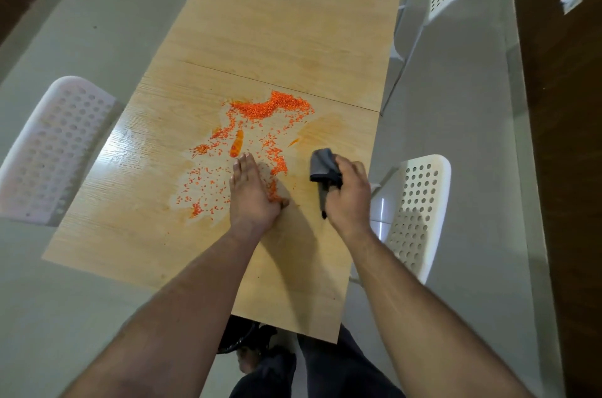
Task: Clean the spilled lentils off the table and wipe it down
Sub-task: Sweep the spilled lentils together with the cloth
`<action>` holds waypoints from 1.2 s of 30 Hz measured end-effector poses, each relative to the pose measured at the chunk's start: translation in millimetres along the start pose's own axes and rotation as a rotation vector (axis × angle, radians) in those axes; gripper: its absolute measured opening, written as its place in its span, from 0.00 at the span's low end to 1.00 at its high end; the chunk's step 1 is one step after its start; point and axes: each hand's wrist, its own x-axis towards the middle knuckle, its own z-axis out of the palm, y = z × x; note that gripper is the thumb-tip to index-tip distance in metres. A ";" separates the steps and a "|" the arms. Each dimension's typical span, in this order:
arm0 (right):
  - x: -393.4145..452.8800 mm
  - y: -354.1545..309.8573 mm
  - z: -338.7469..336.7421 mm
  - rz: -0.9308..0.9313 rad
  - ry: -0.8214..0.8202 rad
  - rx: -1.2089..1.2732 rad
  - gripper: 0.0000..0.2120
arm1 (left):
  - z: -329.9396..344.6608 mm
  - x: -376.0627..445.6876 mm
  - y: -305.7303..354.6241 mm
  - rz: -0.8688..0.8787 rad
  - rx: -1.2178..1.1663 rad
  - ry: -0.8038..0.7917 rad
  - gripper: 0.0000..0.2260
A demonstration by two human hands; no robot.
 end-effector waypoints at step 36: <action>146.2 -33.5 51.4 -0.280 -0.484 -0.196 0.25 | -25.8 89.4 12.7 -0.237 -0.076 0.190 0.60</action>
